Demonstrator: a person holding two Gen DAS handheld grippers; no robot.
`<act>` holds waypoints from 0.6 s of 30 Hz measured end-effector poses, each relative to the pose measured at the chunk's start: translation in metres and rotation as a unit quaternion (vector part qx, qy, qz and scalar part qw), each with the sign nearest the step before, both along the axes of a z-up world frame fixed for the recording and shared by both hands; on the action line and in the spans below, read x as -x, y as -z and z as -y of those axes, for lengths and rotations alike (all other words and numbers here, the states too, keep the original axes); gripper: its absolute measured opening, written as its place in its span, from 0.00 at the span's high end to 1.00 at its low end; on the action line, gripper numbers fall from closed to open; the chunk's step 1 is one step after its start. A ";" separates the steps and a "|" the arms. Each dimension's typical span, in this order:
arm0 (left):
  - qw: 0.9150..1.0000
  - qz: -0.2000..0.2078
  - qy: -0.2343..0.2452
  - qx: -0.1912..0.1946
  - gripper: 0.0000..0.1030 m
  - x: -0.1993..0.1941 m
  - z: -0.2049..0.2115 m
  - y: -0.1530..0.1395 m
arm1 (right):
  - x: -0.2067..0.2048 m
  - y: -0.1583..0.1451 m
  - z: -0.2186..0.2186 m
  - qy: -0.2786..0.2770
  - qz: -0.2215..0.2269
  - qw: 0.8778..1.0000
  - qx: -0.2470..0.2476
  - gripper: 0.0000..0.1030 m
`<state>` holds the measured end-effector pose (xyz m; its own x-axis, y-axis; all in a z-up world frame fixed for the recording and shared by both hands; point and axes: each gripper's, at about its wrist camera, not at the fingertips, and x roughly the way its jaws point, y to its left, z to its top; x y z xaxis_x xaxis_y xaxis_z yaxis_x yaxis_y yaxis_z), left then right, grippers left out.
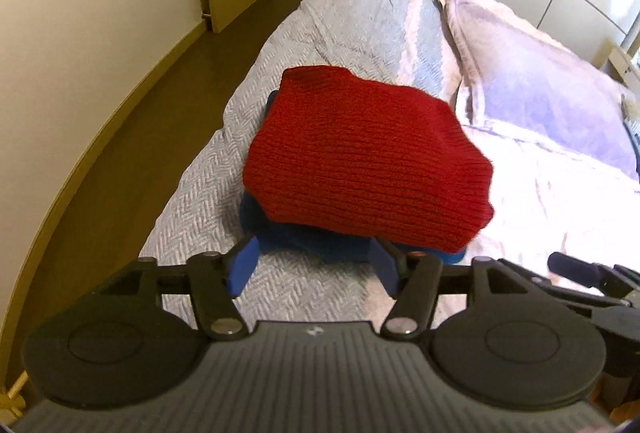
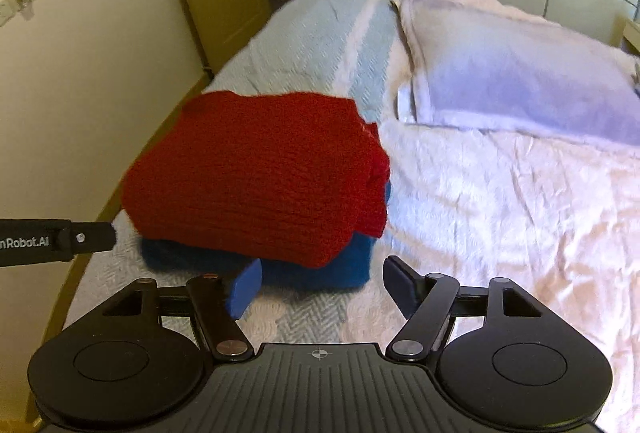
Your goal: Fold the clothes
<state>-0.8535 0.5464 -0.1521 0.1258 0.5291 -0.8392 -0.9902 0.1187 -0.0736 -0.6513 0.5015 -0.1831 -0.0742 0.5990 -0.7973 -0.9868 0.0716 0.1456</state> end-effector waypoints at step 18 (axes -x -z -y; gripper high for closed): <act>0.996 -0.064 -0.057 -0.039 0.40 -0.028 0.144 -0.055 | -0.015 -0.056 0.118 -0.011 -0.050 0.998 -0.022 0.31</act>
<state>-0.8256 0.4025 -0.0970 -0.0444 0.5976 -0.8006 -0.9983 0.0046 0.0588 -0.6359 0.3830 -0.1274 -0.1650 0.6310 -0.7580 -0.9686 0.0413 0.2452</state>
